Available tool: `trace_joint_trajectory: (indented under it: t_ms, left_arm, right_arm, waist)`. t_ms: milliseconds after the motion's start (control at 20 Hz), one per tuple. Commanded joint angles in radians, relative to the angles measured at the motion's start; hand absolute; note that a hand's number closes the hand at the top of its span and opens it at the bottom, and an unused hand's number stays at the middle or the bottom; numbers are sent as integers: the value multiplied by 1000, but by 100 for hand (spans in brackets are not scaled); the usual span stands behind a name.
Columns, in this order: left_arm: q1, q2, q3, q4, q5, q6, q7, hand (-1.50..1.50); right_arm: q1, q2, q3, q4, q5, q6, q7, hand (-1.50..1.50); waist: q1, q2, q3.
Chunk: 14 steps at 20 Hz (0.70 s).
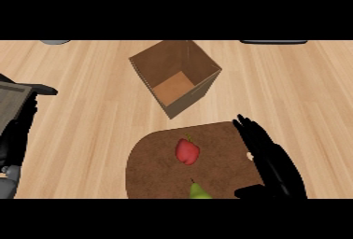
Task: Pick the bell pepper from the cutting board and place it in the cardboard box
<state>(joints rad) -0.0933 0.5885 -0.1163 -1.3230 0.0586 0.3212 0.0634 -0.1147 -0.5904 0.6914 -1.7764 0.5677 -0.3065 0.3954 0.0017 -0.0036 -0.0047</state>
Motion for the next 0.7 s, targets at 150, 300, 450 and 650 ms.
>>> trace_joint_trajectory:
  t_ms: [150,300,450,650]
  left_arm:
    - [-46,-6,3,24,-10,-24,18,0]
    - [-45,3,12,0,-17,-18,32,0]
    - [-29,-42,7,60,-42,-11,-44,0]
    - [-42,-53,30,79,-48,-34,-35,0]
  right_arm:
    - [-233,47,37,-55,-17,421,381,-150]
    - [-294,129,90,-44,-50,569,536,-150]
    - [-360,255,59,76,-105,630,574,-150]
    - [-446,324,-1,228,-88,693,563,-150]
  waist:
    - [11,4,2]
    - [17,2,2]
    - [12,7,3]
    - [7,6,4]
